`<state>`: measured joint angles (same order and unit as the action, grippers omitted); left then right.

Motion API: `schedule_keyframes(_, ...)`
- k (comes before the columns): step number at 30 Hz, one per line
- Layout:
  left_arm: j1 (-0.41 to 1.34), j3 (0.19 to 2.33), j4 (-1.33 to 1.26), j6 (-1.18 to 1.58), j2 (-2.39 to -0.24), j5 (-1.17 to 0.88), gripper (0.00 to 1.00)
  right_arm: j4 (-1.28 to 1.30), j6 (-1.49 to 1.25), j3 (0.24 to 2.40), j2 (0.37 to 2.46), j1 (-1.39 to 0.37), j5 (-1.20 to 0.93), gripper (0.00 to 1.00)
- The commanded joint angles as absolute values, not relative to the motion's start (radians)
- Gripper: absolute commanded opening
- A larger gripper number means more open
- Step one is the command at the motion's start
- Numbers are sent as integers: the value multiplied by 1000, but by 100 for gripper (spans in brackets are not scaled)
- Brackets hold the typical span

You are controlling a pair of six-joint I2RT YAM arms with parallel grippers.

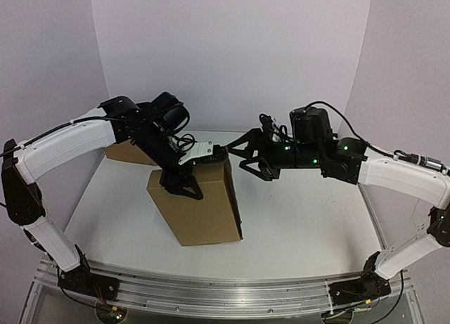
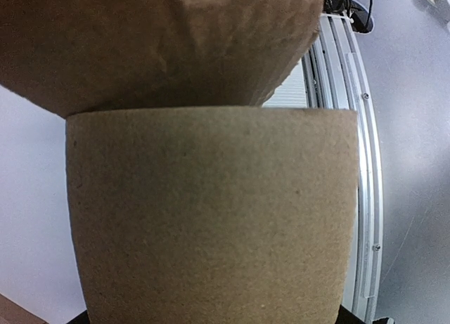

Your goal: Fold the paper box

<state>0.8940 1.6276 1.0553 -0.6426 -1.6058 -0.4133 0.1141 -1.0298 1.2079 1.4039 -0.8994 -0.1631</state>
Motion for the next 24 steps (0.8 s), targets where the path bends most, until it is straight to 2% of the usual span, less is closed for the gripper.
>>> schedule_keyframes(1, 895, 1634, 1096, -651, -1611, -379, 17, 29, -1062, 1217, 1422, -926, -197, 72)
schedule_keyframes(9, 895, 1635, 1089, -652, -1619, -371, 17, 117, -1040, 1229, 1416, -987, -152, 82)
schedule_keyframes(20, 894, 1645, 1091, -654, -1632, -392, 17, 253, -1007, 1203, 1428, -1019, -98, 71)
schedule_keyframes(24, 893, 1599, 1074, -712, -1606, -402, 18, 250, -945, 1174, 1347, -1017, -99, 83)
